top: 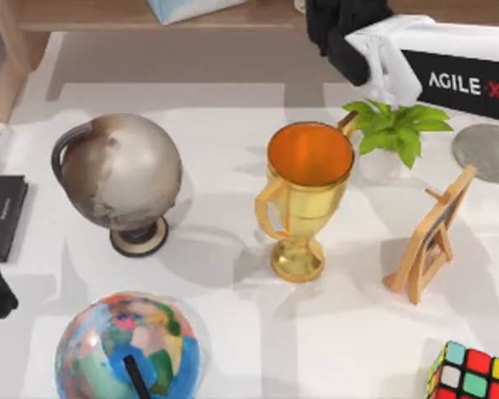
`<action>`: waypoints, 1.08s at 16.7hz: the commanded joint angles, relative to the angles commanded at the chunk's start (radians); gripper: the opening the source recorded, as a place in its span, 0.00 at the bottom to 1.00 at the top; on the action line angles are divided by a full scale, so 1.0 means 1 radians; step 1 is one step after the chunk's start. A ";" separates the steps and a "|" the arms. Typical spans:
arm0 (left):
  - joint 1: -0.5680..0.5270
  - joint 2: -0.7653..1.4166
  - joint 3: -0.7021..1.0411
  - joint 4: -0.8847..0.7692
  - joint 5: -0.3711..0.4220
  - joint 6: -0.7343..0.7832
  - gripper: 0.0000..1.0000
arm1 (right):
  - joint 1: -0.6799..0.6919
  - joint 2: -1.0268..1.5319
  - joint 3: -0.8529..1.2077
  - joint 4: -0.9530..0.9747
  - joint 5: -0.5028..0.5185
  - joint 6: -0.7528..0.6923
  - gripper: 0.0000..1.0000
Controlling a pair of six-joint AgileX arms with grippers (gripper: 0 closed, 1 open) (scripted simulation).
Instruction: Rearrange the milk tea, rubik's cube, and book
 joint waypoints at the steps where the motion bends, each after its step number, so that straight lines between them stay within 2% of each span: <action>1: 0.000 0.000 0.000 0.000 0.000 0.000 1.00 | 0.000 0.000 0.000 0.000 0.000 0.000 0.00; 9: 0.000 0.000 0.000 0.000 0.000 0.000 1.00 | 0.011 -0.019 -0.016 0.009 0.007 0.002 0.00; 18: 0.000 0.000 0.000 0.000 0.000 0.000 1.00 | 0.092 -0.254 -0.365 0.103 0.085 0.005 0.00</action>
